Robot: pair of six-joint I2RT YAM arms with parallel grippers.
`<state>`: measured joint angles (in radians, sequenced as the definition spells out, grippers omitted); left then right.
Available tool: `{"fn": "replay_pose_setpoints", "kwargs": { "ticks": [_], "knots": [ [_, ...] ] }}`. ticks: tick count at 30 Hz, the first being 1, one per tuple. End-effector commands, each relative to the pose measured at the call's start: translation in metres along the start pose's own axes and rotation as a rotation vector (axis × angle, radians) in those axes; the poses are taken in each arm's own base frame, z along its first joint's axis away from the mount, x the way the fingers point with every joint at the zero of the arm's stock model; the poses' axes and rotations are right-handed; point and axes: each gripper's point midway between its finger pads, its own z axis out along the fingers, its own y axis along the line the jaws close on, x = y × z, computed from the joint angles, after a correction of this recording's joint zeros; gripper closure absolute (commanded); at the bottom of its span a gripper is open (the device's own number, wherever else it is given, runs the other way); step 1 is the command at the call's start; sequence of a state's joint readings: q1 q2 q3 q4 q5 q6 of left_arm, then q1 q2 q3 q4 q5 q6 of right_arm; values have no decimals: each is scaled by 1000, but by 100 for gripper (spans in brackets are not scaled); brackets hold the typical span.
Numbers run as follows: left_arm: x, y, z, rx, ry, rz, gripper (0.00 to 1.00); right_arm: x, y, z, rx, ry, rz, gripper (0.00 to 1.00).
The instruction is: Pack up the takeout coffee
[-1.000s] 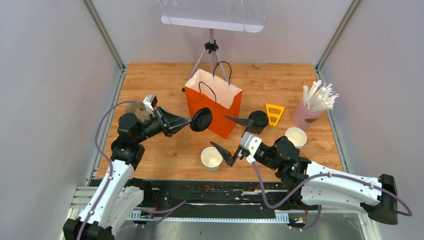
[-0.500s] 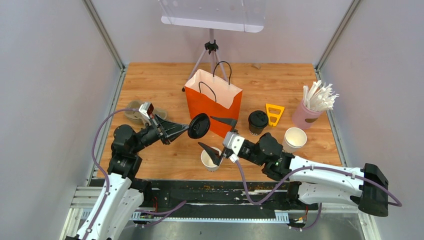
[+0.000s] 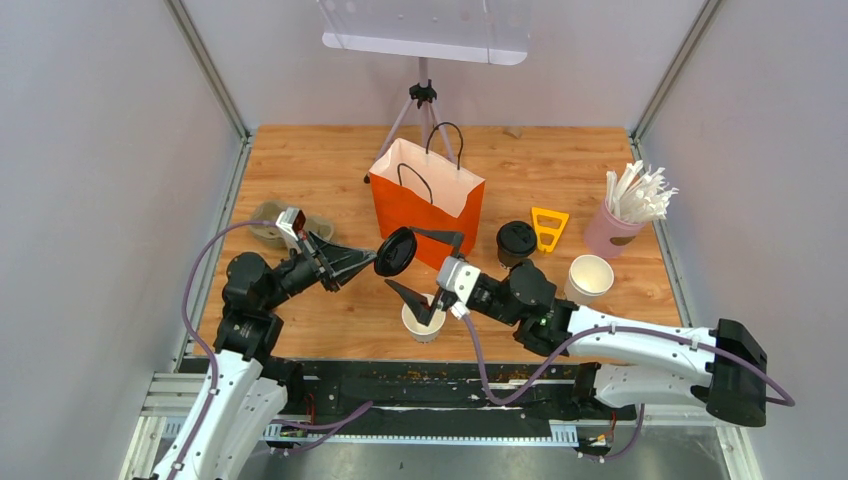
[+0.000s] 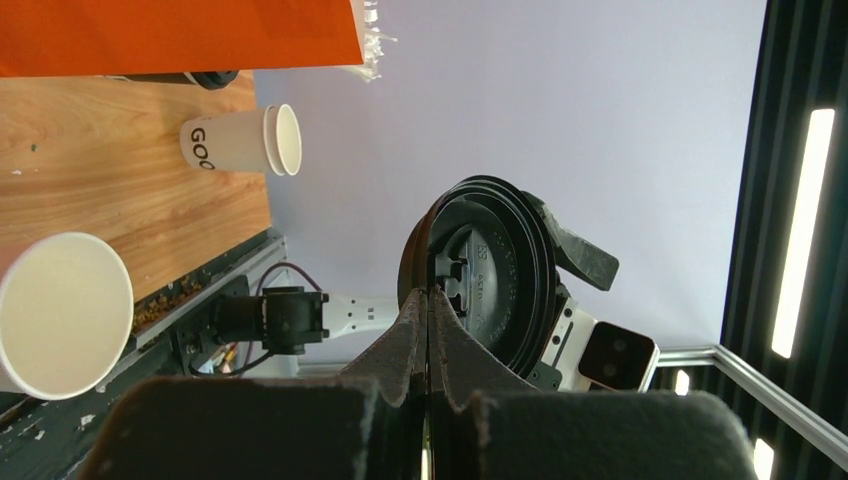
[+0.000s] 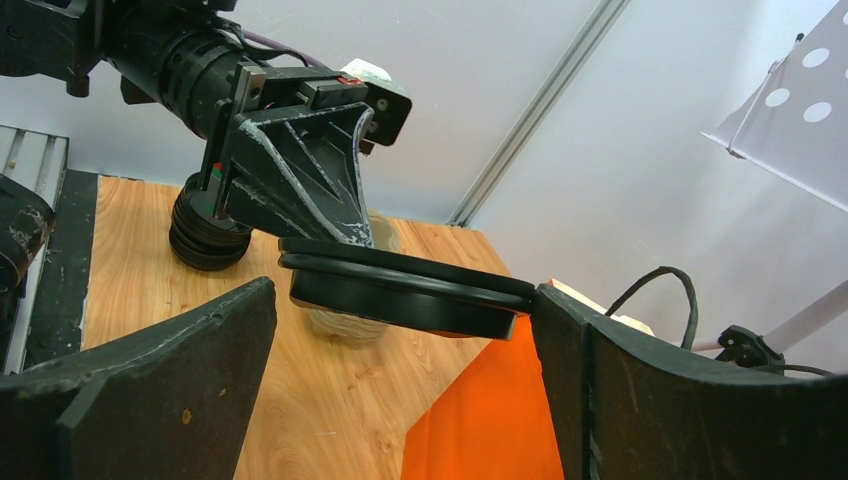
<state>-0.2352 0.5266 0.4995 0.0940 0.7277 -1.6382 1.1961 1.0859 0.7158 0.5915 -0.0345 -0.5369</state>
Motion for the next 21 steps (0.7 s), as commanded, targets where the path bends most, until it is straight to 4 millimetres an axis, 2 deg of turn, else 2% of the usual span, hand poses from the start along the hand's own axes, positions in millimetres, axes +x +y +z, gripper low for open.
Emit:
{"fn": "replay_pose_setpoints", "kwargs": {
  "ticks": [1,9,13,21],
  "knots": [
    [2,-3,-1,14,0,1,100,-23,-15,10,52,-68,40,2],
    [1,-5,-1,18,-8,0,100,-18,-16,10,74,-65,57,0],
    [1,-5,-2,19,-11,4,100,-13,-23,7,123,-41,65,0],
    [-2,-1,-1,9,-21,0,100,-7,-22,8,134,-28,101,1]
  ]
}}
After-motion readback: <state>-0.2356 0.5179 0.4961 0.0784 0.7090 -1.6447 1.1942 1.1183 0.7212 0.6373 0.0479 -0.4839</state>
